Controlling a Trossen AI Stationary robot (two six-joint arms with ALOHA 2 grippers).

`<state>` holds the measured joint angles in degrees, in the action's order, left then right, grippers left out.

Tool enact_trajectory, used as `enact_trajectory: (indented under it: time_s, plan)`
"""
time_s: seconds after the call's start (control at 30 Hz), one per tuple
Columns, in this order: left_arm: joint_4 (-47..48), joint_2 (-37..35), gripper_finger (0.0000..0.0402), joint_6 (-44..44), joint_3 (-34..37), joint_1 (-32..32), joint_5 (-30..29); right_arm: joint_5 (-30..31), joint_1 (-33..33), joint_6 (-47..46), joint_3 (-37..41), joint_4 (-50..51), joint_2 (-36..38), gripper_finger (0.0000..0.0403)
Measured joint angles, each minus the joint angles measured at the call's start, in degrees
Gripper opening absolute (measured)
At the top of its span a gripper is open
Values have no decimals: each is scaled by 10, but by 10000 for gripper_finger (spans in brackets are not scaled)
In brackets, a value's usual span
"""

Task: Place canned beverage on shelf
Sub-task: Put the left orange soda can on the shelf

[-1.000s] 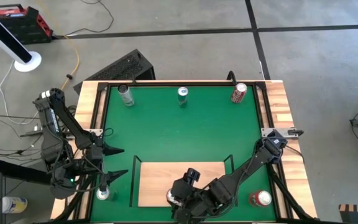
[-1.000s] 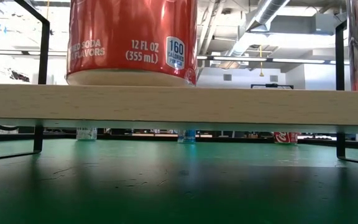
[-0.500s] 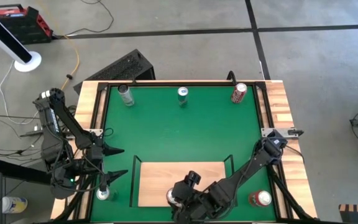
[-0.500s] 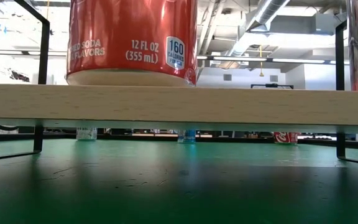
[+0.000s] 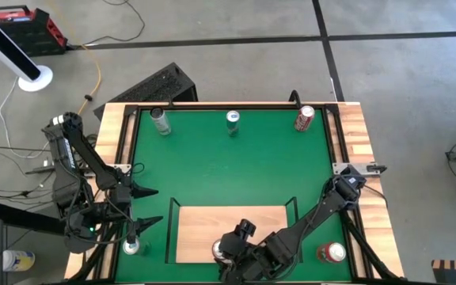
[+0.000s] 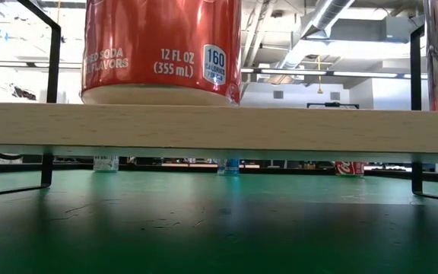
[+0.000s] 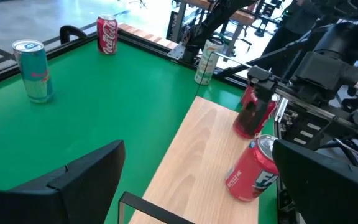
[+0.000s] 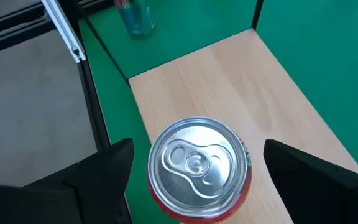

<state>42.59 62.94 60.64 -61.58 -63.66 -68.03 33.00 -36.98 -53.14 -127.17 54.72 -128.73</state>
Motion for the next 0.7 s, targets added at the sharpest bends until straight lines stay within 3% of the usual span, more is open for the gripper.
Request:
enact_trajectory:
  time_s: [0.37,0.7]
  plan:
    - [0,0,393,0,0,0,-2,-57,11,11,0,10,0,384]
    - [0,0,393,0,0,0,-1,-51,15,12,0,23,0,384]
